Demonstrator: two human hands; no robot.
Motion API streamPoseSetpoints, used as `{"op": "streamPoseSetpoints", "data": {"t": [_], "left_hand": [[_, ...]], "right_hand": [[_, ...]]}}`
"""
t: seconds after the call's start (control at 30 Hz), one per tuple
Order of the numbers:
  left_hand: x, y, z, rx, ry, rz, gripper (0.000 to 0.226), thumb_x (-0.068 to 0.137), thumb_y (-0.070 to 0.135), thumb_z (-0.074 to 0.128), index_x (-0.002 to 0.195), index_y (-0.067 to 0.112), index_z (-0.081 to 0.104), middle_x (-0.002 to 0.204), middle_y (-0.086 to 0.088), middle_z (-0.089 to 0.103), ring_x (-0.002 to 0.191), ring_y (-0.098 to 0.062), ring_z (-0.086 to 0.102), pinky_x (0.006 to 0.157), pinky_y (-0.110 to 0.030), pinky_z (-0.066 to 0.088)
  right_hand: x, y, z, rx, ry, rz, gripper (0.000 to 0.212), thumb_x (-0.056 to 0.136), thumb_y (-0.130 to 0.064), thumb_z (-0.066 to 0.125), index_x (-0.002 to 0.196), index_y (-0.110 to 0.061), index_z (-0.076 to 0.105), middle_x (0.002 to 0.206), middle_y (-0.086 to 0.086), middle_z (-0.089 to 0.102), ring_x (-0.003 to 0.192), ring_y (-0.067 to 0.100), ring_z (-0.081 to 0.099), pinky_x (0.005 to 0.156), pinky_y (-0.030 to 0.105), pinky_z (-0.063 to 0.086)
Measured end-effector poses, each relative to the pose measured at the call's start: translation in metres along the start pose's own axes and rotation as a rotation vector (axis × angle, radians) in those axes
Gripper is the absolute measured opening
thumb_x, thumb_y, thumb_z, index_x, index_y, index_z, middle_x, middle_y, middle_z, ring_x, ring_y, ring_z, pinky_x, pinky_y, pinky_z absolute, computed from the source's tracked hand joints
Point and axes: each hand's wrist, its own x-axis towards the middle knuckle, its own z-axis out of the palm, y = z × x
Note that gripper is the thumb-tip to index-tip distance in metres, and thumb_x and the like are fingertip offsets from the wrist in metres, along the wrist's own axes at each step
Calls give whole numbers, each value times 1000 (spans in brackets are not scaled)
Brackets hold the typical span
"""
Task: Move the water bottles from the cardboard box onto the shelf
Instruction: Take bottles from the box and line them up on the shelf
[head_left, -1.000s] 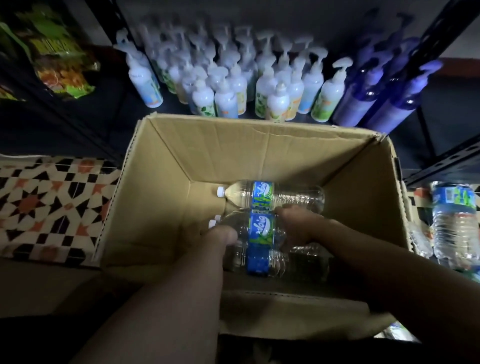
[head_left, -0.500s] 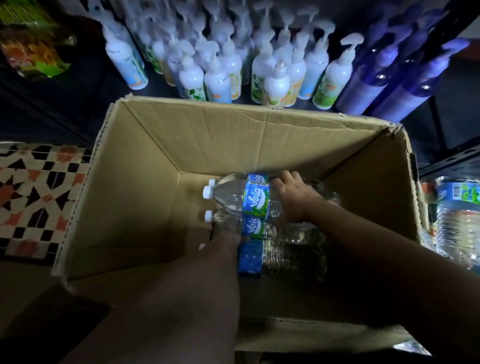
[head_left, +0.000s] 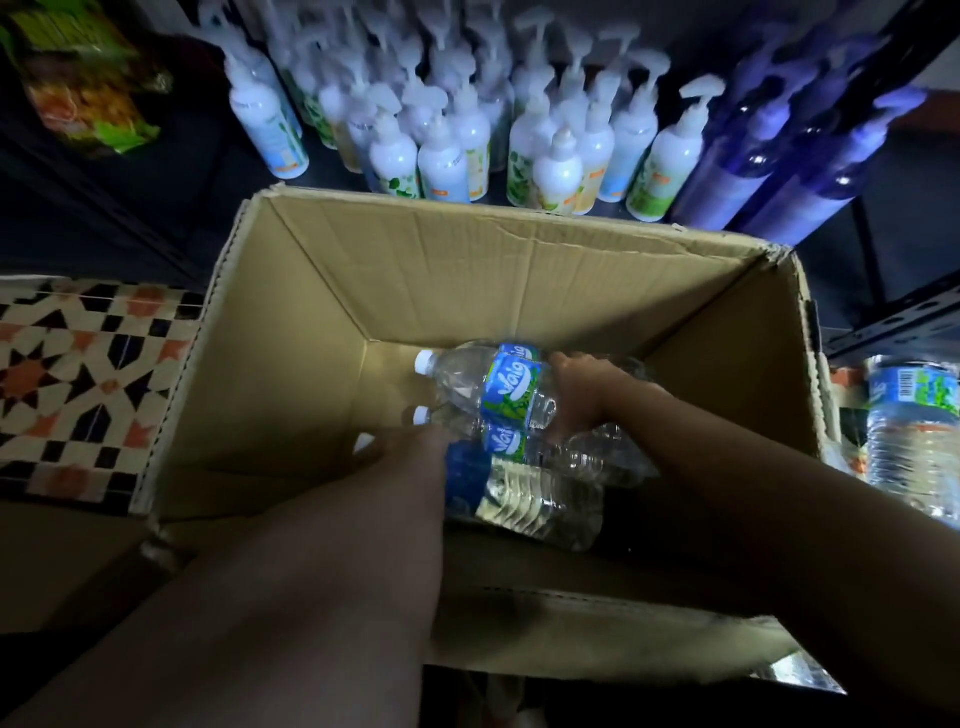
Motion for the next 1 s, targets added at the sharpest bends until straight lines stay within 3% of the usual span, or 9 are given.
{"op": "streamPoseSetpoints", "data": {"t": [0.17, 0.27, 0.43, 0.5, 0.57, 0.67, 0.8, 0.9, 1.0], "left_hand": [[-2, -2, -7, -213, -4, 11, 22, 99, 23, 57, 101, 3, 64, 108, -13, 70, 100, -27, 69, 90, -39, 49], [-6, -11, -10, -300, -66, 65, 25, 96, 17, 61, 76, 3, 55, 67, -11, 72, 61, -18, 71, 78, -40, 50], [8, -24, -18, -332, -100, -31, 15, 88, 2, 63, 103, 0, 64, 107, -20, 68, 86, -34, 66, 63, -37, 56], [16, -32, -23, -279, -119, -82, 22, 84, 3, 69, 105, 2, 63, 114, -19, 66, 99, -34, 65, 75, -40, 57], [22, -38, -25, -237, -81, -73, 57, 63, 16, 90, 111, 7, 63, 124, -14, 64, 116, -34, 60, 102, -47, 48], [66, -56, -16, -330, -51, -61, 114, 22, 33, 102, 126, 9, 62, 131, -9, 63, 122, -29, 60, 99, -37, 46], [33, -37, 6, -525, -57, -21, 49, 60, 43, 92, 86, 9, 68, 78, -6, 74, 78, -20, 71, 79, -33, 60], [82, -61, 9, -439, 3, -57, 106, 27, 55, 98, 117, 12, 62, 114, -6, 72, 103, -30, 70, 94, -55, 52], [83, -73, 11, -293, 0, -51, 126, 35, 53, 98, 143, 23, 41, 142, -8, 53, 115, -36, 64, 93, -57, 53]], "right_hand": [[-13, -1, 19, 155, -28, 40, 102, 60, -48, 88, 140, -11, 38, 137, 14, 53, 122, 30, 54, 95, 31, 45], [-12, 2, 31, 250, 6, 72, 101, 56, -50, 87, 136, -13, 39, 127, 11, 60, 114, 28, 58, 89, 29, 47], [-9, 6, 29, 311, -4, 75, 101, 55, -48, 90, 135, -12, 40, 125, 11, 61, 113, 28, 58, 87, 28, 45], [-9, 7, 31, 325, -3, 78, 105, 51, -51, 90, 135, -14, 40, 126, 11, 60, 112, 28, 57, 86, 29, 46], [-11, 7, 32, 335, -7, 80, 109, 48, -53, 90, 136, -15, 38, 126, 11, 59, 111, 28, 58, 84, 29, 47], [-12, 6, 31, 337, -1, 82, 107, 50, -51, 91, 136, -16, 38, 127, 11, 58, 113, 28, 56, 87, 30, 47], [-11, 8, 32, 356, -3, 93, 99, 55, -46, 91, 135, -17, 41, 126, 10, 58, 113, 27, 56, 87, 28, 46], [-8, 12, 33, 377, -11, 91, 95, 57, -44, 90, 134, -17, 43, 125, 9, 60, 111, 25, 58, 85, 26, 45], [-7, 13, 32, 374, -8, 80, 97, 57, -46, 90, 136, -16, 42, 128, 9, 59, 117, 26, 56, 88, 27, 44]]}}
